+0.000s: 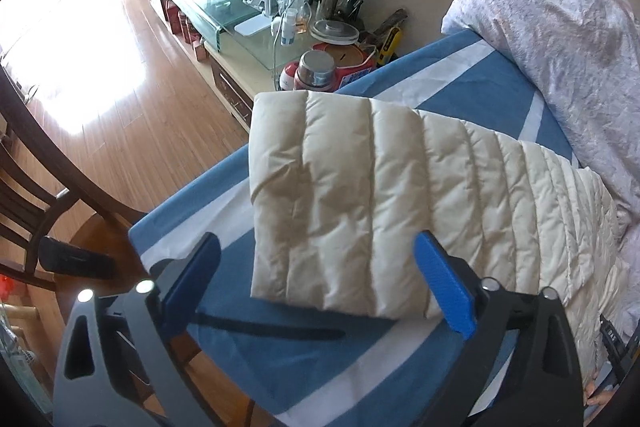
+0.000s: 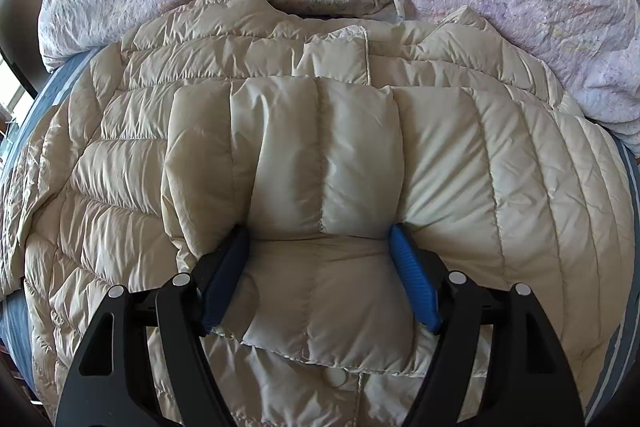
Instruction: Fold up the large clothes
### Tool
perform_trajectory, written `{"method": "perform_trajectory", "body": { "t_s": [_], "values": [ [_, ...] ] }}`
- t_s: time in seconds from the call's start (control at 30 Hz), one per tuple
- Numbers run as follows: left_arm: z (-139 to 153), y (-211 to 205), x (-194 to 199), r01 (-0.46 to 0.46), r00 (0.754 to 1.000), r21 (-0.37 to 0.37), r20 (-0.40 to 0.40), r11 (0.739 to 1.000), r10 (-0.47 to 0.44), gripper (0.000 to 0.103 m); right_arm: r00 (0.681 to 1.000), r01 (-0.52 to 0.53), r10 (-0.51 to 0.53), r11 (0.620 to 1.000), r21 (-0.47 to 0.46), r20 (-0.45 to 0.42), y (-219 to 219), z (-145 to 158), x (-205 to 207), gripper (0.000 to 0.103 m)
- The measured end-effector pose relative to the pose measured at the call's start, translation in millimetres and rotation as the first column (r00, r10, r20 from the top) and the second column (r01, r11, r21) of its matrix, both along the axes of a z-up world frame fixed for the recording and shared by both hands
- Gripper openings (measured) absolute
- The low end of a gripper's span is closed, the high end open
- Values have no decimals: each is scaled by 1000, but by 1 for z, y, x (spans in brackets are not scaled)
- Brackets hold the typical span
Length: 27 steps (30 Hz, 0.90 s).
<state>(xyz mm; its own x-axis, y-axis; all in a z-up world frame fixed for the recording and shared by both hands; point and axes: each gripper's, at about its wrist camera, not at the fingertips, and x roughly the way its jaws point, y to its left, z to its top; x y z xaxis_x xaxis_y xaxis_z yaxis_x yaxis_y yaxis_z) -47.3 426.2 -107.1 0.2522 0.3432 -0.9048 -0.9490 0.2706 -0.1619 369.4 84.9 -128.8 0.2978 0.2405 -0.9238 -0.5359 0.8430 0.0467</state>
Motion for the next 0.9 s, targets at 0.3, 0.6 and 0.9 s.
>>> {"method": "perform_trajectory", "body": {
  "t_s": [0.3, 0.6, 0.9],
  "values": [
    [-11, 6, 8, -6, 1000, -38, 2, 999, 6, 75, 1000, -4, 4, 1000, 3, 1, 0, 0, -1, 75],
    [-11, 4, 19, -7, 999, 1, -41, 1000, 7, 45, 1000, -6, 6, 1000, 6, 5, 0, -1, -3, 75],
    [12, 2, 26, 2, 1000, 42, 5, 999, -2, 3, 1000, -9, 9, 1000, 2, -2, -1, -1, -2, 75]
  ]
}}
